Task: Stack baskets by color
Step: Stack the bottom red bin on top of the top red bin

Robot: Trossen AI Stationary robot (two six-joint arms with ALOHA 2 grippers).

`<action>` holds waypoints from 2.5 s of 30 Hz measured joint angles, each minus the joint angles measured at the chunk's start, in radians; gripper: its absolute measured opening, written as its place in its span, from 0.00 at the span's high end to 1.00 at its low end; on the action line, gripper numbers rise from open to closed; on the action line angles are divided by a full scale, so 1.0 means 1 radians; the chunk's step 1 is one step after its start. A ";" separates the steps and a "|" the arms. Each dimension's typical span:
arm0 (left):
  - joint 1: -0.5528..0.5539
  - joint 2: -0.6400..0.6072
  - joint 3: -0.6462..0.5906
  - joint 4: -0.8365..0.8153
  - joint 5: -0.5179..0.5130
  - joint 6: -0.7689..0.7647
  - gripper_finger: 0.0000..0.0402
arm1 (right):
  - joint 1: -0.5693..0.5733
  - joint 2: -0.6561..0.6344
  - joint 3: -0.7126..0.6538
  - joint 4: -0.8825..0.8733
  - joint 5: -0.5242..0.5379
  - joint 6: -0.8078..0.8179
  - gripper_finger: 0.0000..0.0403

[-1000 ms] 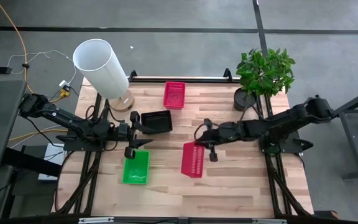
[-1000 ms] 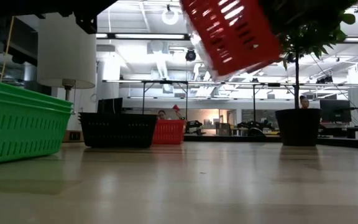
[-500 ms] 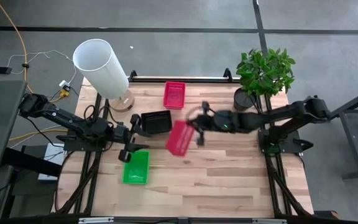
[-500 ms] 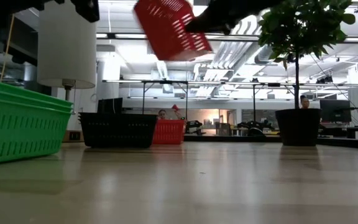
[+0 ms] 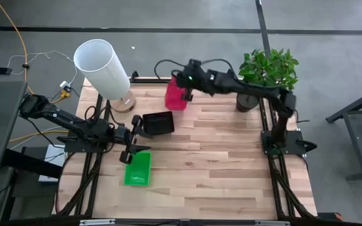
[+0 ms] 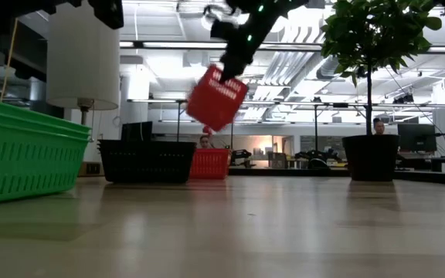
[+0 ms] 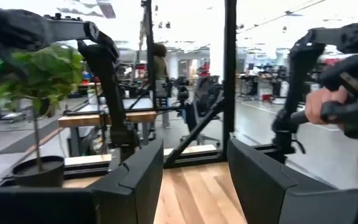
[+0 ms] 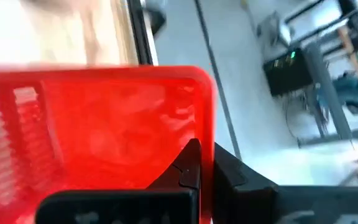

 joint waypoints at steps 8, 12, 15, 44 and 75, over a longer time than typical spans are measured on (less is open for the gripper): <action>0.001 0.000 0.000 -0.054 -0.060 0.000 0.59 | -0.064 0.227 0.240 -0.157 0.000 -0.095 1.00; 0.001 0.000 0.000 -0.067 -0.077 0.001 0.59 | -0.060 0.294 0.334 -0.188 0.000 -0.142 1.00; 0.001 0.000 0.000 -0.074 -0.083 0.009 0.59 | -0.059 0.339 0.398 -0.265 0.006 -0.176 1.00; 0.002 0.000 0.000 -0.074 -0.108 0.009 0.59 | -0.068 0.378 0.455 -0.374 -0.023 -0.217 0.84; 0.001 0.000 0.000 -0.074 -0.169 0.035 0.59 | -0.123 0.257 0.295 -0.170 -0.470 0.091 0.97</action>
